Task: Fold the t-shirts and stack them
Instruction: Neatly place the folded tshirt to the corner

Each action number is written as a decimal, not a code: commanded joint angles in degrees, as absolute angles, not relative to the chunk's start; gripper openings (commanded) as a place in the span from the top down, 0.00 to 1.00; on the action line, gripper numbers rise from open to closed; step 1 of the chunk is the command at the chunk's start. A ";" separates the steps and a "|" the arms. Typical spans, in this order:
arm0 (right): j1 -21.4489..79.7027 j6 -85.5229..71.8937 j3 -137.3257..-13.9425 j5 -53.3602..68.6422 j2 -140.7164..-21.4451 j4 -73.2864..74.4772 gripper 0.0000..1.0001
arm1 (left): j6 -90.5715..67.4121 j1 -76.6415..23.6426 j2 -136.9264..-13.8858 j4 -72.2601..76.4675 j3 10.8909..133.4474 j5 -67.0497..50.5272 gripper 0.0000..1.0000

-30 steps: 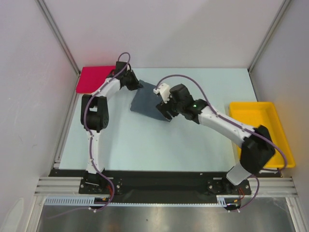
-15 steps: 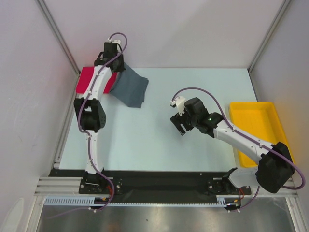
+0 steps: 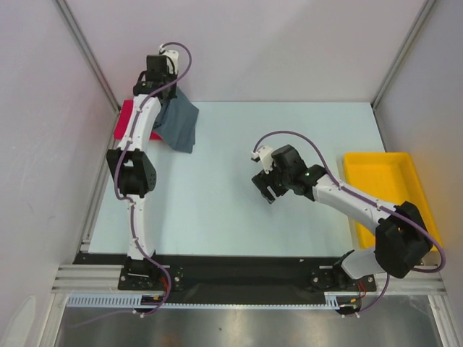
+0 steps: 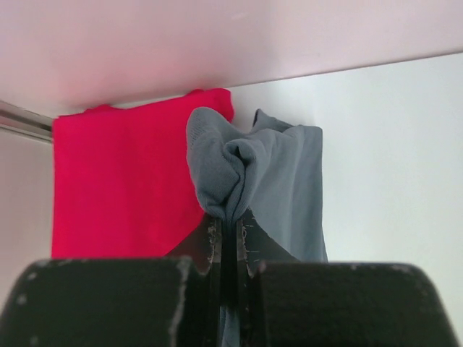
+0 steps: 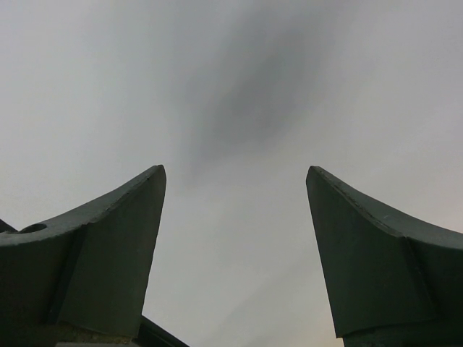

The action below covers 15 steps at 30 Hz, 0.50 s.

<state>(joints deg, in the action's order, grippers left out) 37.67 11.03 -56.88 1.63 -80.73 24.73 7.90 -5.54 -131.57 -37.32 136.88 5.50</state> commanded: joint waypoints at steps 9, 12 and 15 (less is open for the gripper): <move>38.23 10.89 -64.33 4.48 -85.69 24.52 0.17 | 12.66 -3.08 -125.51 -32.61 143.44 6.77 1.00; 38.93 12.04 -65.39 3.96 -86.57 24.70 0.17 | 12.83 -2.38 -124.11 -32.61 142.91 5.72 1.00; 39.20 11.60 -66.00 4.31 -87.27 24.43 0.17 | 13.01 -1.50 -123.40 -32.26 142.38 3.52 1.00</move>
<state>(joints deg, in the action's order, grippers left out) 38.63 11.25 -63.09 3.75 -86.65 24.88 11.22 -2.83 -129.60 -36.42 139.50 5.58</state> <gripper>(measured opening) 0.831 0.055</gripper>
